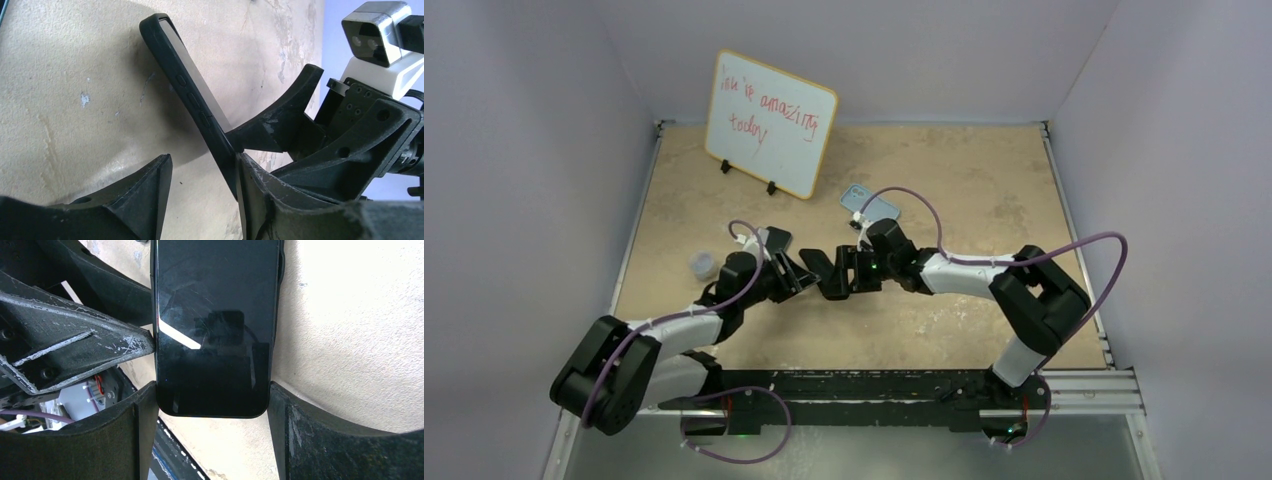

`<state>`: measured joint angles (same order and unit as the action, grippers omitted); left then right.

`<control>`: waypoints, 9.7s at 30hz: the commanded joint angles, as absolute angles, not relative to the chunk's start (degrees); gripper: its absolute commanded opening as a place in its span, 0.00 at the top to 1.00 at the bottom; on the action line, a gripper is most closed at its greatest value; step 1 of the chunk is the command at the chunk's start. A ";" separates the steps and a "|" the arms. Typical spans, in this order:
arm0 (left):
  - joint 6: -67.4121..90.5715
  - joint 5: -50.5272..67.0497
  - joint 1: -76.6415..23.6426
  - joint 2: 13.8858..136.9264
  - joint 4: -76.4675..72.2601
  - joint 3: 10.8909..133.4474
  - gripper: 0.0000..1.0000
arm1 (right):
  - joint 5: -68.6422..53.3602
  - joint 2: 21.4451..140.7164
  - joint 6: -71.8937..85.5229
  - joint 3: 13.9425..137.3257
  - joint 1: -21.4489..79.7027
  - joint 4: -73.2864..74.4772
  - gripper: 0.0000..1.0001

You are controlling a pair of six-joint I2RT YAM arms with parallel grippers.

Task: Take the phone out of the phone case
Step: Pick up the phone at the center of the board, then remove the phone case from the phone.

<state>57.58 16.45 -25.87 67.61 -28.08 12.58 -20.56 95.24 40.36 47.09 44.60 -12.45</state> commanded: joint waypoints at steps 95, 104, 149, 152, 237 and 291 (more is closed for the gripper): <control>70.12 13.96 -23.51 79.19 -64.01 6.17 1.00 | -25.81 90.48 36.68 40.95 37.57 -18.53 0.44; 71.31 11.46 -23.55 72.80 -54.41 7.48 1.00 | -19.39 92.64 31.05 49.50 45.42 -6.76 0.13; 84.42 9.08 -24.26 74.88 -54.39 5.16 1.00 | -11.68 103.75 26.96 58.15 51.25 0.79 0.19; 84.72 8.53 -25.11 74.80 -54.53 5.18 1.00 | -10.64 104.26 26.66 58.78 51.39 1.90 0.21; 60.46 12.39 -29.00 70.36 -34.01 6.63 0.91 | -34.75 99.15 45.61 42.21 39.78 -28.30 0.99; 54.47 14.31 -29.27 77.50 -30.73 17.34 0.91 | -24.15 81.23 24.38 38.63 34.37 -12.04 1.00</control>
